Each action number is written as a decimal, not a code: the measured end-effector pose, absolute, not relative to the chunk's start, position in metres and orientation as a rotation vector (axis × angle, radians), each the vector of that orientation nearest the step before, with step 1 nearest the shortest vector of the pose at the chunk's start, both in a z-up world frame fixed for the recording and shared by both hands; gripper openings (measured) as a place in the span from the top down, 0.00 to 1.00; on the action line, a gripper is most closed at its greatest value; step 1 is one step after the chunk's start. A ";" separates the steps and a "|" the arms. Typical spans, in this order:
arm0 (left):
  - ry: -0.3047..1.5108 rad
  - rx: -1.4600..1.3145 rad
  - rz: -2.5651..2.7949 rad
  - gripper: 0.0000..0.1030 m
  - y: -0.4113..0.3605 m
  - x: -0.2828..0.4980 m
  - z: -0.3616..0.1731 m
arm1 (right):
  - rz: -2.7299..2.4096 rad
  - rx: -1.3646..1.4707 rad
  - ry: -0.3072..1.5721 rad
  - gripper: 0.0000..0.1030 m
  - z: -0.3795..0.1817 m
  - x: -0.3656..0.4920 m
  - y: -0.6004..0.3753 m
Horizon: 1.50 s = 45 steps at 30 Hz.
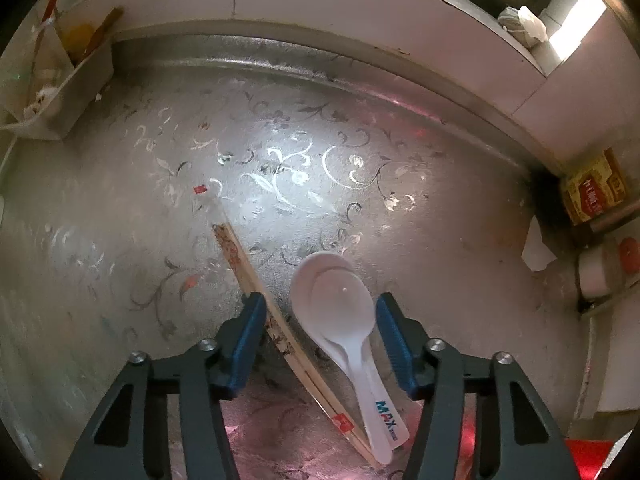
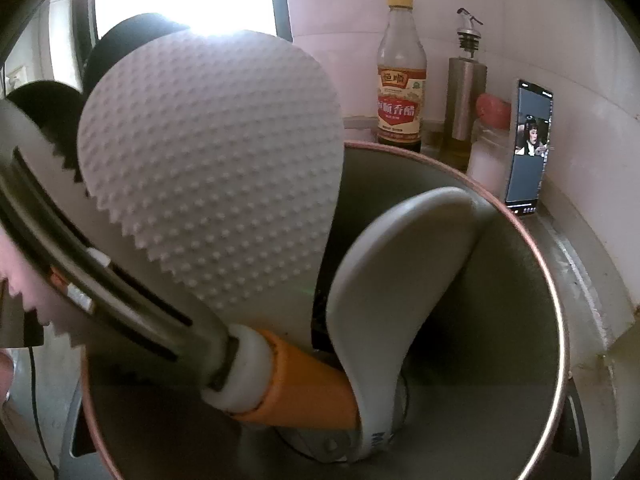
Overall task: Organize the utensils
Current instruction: 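Close the left gripper on the last white soup spoon, then lift the white soup spoon off the counter with the left gripper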
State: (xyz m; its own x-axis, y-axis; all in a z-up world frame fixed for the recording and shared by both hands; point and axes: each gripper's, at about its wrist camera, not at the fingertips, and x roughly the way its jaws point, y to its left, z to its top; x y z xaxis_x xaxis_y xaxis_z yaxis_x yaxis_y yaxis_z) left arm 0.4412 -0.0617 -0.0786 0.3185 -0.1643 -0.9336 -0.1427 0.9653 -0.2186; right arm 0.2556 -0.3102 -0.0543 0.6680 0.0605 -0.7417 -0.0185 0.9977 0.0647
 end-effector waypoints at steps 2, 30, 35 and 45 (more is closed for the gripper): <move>1.250 -0.300 -0.009 0.48 -0.058 0.438 -0.078 | 0.046 0.055 0.839 0.00 -0.054 0.255 -0.311; 1.263 -0.363 -0.024 0.71 -0.035 0.392 -0.075 | 0.044 0.060 0.846 0.00 -0.058 0.254 -0.314; 1.284 -0.362 -0.047 0.72 -0.046 0.389 -0.078 | 0.044 0.060 0.849 0.00 -0.059 0.257 -0.314; 1.293 -0.340 -0.037 0.86 -0.057 0.386 -0.087 | 0.043 0.062 0.853 0.00 -0.062 0.258 -0.315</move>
State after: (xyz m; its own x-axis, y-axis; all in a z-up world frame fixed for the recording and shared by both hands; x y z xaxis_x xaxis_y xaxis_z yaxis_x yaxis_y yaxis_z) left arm 0.3863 -0.0567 -0.0871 0.2805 -0.2161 -0.9352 -0.1624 0.9496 -0.2681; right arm 0.2580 -0.3153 -0.0623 0.6568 0.0630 -0.7514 -0.0129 0.9973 0.0723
